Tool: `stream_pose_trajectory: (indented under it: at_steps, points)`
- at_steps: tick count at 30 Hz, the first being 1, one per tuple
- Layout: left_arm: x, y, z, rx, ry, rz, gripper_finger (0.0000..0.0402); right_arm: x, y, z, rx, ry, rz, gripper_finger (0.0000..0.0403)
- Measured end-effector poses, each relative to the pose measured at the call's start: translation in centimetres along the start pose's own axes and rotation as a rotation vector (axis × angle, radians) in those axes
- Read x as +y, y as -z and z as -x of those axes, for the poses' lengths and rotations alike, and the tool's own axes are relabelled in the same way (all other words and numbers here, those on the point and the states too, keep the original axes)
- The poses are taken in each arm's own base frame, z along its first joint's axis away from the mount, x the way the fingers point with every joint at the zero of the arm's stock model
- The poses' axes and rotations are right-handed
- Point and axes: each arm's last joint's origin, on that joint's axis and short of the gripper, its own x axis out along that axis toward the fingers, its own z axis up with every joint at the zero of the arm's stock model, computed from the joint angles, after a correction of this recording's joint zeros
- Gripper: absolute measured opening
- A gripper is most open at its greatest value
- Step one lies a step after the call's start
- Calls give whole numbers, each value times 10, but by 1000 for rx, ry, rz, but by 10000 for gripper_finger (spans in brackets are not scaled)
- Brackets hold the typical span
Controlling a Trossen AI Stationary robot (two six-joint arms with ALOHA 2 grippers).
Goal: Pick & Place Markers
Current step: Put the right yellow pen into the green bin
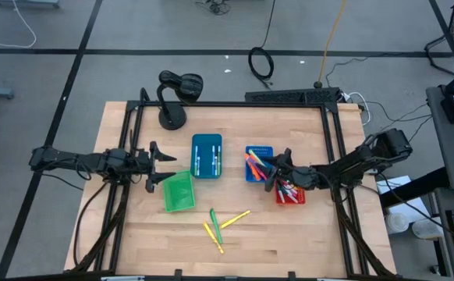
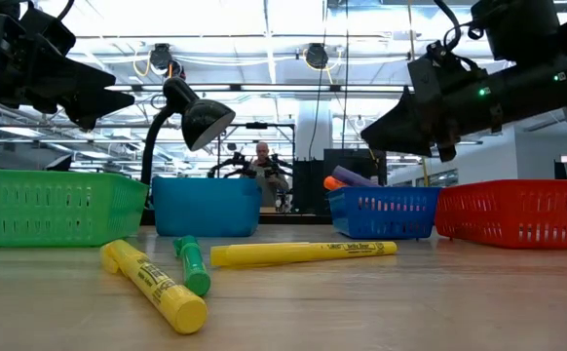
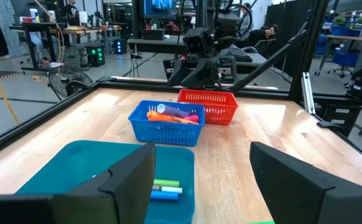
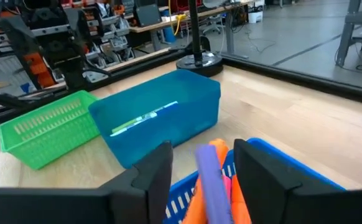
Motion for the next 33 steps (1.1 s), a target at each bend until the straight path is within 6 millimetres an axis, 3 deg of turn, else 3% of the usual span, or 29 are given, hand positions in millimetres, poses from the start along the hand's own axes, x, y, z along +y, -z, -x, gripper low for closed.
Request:
stream_pose_trajectory:
  at_steps: [5,13,18,22,26,33]
  points:
    - [0,0,0,0,0,0,267,5,-9,1,-72,-66,42,175]
    - [0,0,0,0,0,0,267,26,-42,20,-283,-497,276,173]
    - [0,0,0,-1,0,0,267,26,-62,33,-115,-429,397,161]
    - [0,-3,0,-28,-1,-12,267,21,-81,53,26,-457,482,158]
    - [0,-11,1,-112,-23,-39,267,8,-90,79,-2,-518,433,156]
    - [0,-25,3,-265,-15,3,267,-26,-68,102,-100,-553,336,147]
